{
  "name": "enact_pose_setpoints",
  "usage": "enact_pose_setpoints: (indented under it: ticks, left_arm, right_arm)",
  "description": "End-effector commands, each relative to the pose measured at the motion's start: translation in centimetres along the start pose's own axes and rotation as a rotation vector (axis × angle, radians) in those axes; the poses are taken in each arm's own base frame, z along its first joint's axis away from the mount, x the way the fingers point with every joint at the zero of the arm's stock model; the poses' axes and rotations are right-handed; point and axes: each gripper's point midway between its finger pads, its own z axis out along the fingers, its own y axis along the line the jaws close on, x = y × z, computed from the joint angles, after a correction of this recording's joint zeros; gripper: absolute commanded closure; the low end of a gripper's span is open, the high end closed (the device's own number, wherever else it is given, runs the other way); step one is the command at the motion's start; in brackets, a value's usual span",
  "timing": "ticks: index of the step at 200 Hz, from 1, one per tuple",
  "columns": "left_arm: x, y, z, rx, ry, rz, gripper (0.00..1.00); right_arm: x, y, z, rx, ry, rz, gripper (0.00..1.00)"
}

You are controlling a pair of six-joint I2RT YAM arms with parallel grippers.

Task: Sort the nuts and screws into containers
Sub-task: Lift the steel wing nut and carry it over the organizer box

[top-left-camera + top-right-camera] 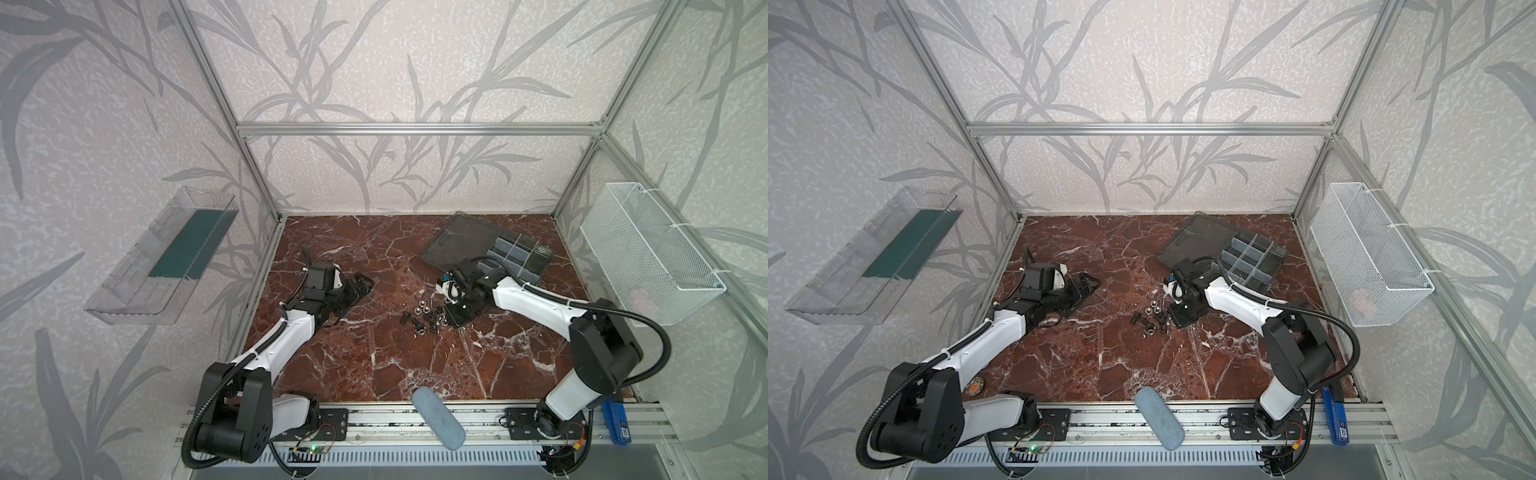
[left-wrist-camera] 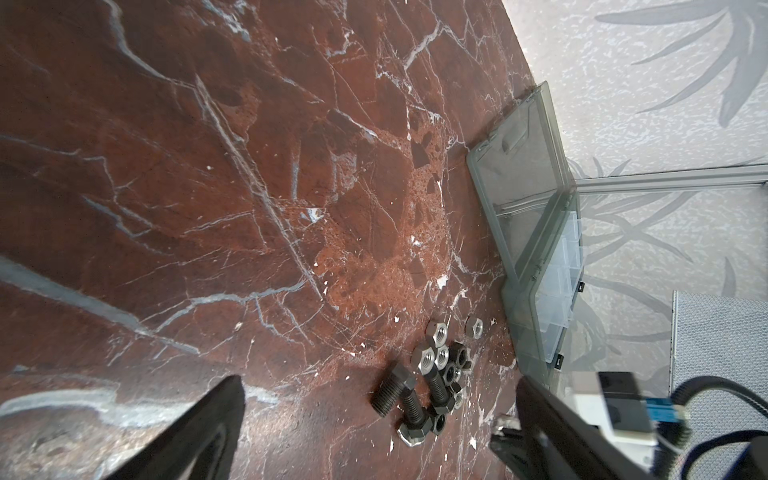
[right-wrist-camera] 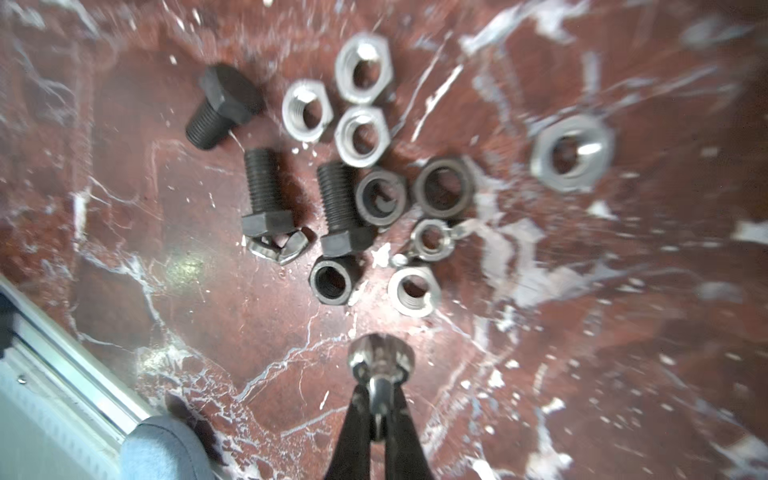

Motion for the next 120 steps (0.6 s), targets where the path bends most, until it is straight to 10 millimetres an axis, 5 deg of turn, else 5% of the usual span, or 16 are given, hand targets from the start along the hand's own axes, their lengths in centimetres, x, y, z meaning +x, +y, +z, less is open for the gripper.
enact_pose_setpoints:
  ticks: [1, 58, 120]
  left_arm:
    - [0.1, -0.3, 0.0, 0.01, 0.006, 0.01, 0.0]
    - [0.1, -0.5, -0.2, 0.022, 0.001, 0.006, 0.01]
    - [0.1, -0.9, -0.5, 0.033, -0.003, 0.01, 0.0]
  right_arm:
    - [-0.8, -2.6, -3.2, 0.027, -0.053, 0.04, 1.0]
    - [-3.2, -13.5, -8.7, 0.159, -0.182, 0.367, 1.0]
    - [-5.0, -20.8, -10.2, 0.408, -0.222, 0.495, 1.0]
